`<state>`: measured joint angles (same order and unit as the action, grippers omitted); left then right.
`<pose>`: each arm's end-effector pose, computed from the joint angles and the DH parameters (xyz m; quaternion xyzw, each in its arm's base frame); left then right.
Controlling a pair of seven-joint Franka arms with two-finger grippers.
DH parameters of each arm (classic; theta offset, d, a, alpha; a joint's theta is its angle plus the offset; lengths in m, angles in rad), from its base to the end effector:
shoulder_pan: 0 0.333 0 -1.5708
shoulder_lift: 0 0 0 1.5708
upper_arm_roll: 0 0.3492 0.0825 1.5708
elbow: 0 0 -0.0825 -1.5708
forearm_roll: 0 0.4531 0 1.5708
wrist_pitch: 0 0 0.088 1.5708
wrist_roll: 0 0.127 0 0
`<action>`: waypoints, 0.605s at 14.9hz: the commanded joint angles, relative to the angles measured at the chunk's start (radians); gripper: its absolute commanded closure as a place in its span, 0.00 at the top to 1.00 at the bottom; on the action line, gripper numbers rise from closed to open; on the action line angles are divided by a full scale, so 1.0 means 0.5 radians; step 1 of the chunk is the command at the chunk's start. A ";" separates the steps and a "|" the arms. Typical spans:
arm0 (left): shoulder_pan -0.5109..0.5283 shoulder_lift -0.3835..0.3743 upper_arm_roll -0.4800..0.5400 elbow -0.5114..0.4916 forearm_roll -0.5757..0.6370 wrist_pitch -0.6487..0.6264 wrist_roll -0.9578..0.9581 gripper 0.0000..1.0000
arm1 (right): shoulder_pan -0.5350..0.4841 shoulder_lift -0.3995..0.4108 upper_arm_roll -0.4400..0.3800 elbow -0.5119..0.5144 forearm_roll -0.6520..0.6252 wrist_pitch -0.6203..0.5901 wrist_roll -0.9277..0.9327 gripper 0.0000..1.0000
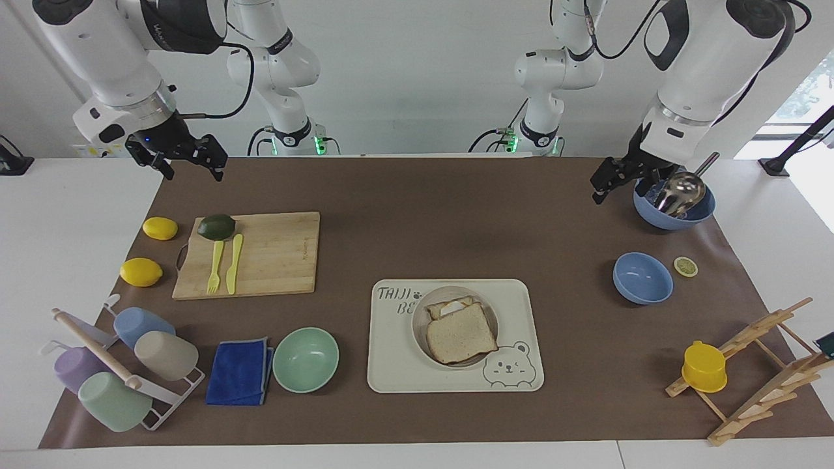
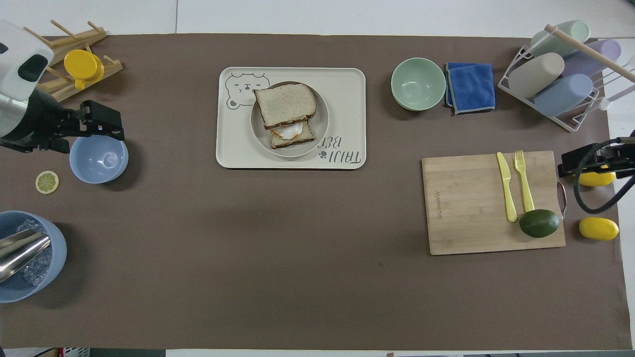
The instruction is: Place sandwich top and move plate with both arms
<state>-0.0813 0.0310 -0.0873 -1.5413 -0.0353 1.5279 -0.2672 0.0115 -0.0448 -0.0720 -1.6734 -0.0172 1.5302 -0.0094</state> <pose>0.6192 -0.1092 0.6307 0.9984 0.0489 -0.0257 0.0138 0.5977 -0.0393 0.6066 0.9984 -0.0253 -0.0494 0.0053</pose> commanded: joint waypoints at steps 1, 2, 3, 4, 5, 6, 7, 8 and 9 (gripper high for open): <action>0.003 -0.172 0.000 -0.172 0.080 -0.165 0.154 1.00 | -0.014 -0.021 0.006 -0.007 0.013 -0.026 -0.046 1.00; 0.003 -0.203 0.000 -0.236 0.080 -0.169 0.160 1.00 | -0.017 -0.021 0.006 -0.007 0.013 -0.026 -0.046 1.00; 0.003 -0.234 -0.003 -0.298 0.080 -0.163 0.160 1.00 | -0.014 -0.021 0.006 -0.007 0.013 -0.029 -0.046 1.00; 0.003 -0.252 -0.006 -0.338 0.080 -0.151 0.163 1.00 | -0.017 -0.021 0.006 -0.007 0.013 -0.029 -0.046 1.00; 0.009 -0.252 -0.003 -0.344 0.077 -0.132 0.166 1.00 | -0.017 -0.021 0.006 -0.007 0.013 -0.026 -0.046 1.00; 0.009 -0.249 -0.003 -0.338 0.077 -0.120 0.163 1.00 | -0.014 -0.021 0.006 -0.007 0.013 -0.029 -0.046 1.00; 0.006 -0.237 -0.003 -0.326 0.077 -0.101 0.157 1.00 | -0.017 -0.021 0.006 -0.007 0.013 -0.026 -0.046 1.00; 0.006 -0.219 -0.006 -0.302 0.074 -0.116 0.157 1.00 | -0.017 -0.021 0.006 -0.007 0.013 -0.029 -0.046 1.00; 0.006 -0.194 -0.013 -0.274 0.074 -0.138 0.154 1.00 | -0.017 -0.021 0.006 -0.010 0.013 -0.026 -0.046 1.00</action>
<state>-0.0813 -0.0632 -0.0878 -1.6754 -0.0171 1.4530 -0.2050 0.0115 -0.0448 -0.0720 -1.6734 -0.0172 1.5302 -0.0094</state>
